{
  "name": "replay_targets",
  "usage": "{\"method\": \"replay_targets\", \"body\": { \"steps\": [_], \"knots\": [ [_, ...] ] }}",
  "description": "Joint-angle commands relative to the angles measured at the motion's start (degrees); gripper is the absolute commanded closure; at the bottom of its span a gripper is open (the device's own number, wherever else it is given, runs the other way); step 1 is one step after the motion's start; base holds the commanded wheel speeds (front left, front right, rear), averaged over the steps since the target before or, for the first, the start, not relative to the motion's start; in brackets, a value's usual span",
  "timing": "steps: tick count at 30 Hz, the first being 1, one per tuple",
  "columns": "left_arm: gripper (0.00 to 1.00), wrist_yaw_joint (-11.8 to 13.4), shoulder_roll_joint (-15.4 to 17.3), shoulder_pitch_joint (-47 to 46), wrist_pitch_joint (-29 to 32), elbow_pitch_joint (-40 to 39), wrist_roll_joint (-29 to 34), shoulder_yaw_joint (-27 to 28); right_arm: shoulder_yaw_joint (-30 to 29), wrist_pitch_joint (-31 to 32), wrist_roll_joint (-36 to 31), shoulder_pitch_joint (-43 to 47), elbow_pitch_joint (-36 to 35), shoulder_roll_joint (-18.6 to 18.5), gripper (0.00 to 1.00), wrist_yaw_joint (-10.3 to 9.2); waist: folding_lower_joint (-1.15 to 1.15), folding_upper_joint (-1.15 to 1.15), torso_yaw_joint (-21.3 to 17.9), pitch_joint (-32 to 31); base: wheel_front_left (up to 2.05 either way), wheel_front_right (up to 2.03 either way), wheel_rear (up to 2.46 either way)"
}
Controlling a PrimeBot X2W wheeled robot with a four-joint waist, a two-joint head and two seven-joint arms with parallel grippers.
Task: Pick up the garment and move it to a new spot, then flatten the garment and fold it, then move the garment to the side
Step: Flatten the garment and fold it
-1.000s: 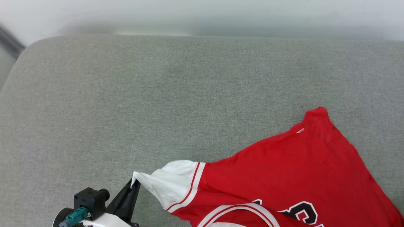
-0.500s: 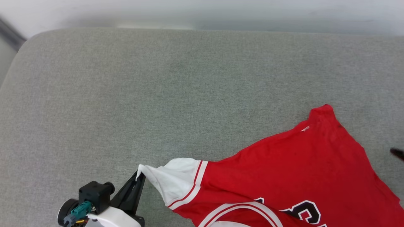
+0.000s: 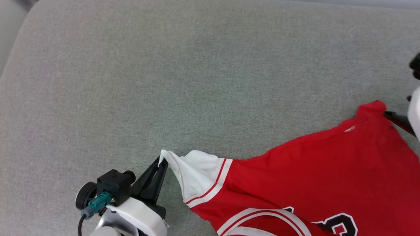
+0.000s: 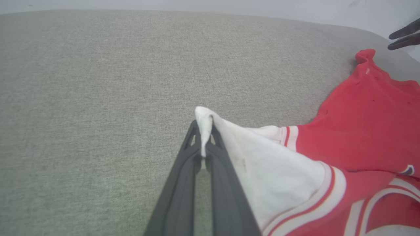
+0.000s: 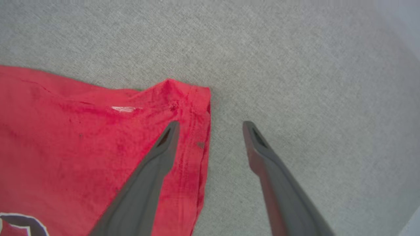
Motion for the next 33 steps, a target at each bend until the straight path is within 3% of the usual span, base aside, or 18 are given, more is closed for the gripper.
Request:
{"method": "replay_targets", "body": {
  "steps": [1,6,10,11,12,25,33],
  "knots": [
    [1.00,-0.17,-0.38,-1.03,-0.17,0.27,0.48,0.02,1.53,0.89,-1.51,-2.29,1.55,1.89,0.00,-0.03,-0.01,0.00,1.27,1.66,0.00,0.00,0.00],
    [1.00,-0.60,-1.47,-2.32,-0.25,0.85,0.90,-0.01,5.96,0.72,-4.15,-5.93,7.56,6.11,0.00,-0.02,-0.01,0.00,2.32,3.68,0.00,0.00,0.00],
    [1.00,-1.01,-2.17,-2.75,-0.37,1.59,1.27,-0.03,11.20,1.51,-3.80,-5.72,11.37,7.18,0.00,-0.01,-0.01,0.00,2.72,4.40,0.00,0.00,0.00],
    [1.00,-1.05,-2.32,-2.87,-0.36,1.81,1.32,0.04,12.01,0.98,-3.46,-5.91,11.73,7.20,0.59,-0.01,-0.01,0.00,2.74,4.43,0.00,0.00,0.00],
    [1.00,-1.06,-2.49,-2.92,-0.38,1.96,1.35,0.14,12.31,0.15,-2.81,-6.05,12.04,7.36,1.00,-0.01,-0.01,0.00,2.67,4.37,0.00,0.00,0.00],
    [1.00,-1.20,-0.57,-4.87,-0.21,1.21,2.86,2.14,11.45,-12.60,1.83,-11.45,10.74,6.65,1.00,-0.03,-0.01,0.00,-0.89,-2.88,0.00,0.00,0.00],
    [1.00,-3.30,0.51,-14.57,1.68,1.13,3.21,5.62,10.28,-21.92,1.18,-14.57,9.09,7.01,1.00,-0.03,-0.01,0.00,-3.56,-7.14,0.00,0.00,0.00]
  ]
}}
